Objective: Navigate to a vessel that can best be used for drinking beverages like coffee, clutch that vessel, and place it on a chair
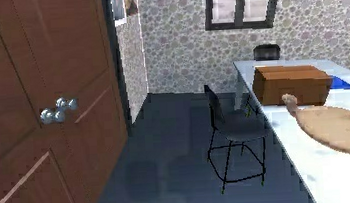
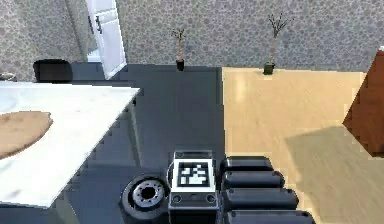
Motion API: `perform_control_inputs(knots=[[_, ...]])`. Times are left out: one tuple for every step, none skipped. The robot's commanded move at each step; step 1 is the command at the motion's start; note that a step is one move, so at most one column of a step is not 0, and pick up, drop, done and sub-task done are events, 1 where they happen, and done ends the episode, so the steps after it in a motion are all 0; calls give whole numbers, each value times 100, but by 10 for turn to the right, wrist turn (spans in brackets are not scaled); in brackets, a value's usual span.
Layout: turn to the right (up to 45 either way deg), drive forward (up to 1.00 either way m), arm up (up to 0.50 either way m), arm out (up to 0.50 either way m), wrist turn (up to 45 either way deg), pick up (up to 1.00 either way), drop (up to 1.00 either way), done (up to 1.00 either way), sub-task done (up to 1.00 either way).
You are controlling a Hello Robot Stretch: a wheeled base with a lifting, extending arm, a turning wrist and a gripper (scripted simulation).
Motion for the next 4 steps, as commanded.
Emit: perform_control_inputs(knots=[[0, 30, 0, 0, 0, 0, 0, 0, 0], [-180, 0, 0, 0, 0, 0, 0, 0, 0], [0, 65, 0, 0, 0, 0, 0, 0, 0], [120, 0, 0, 0, 0, 0, 0, 0, 0]])
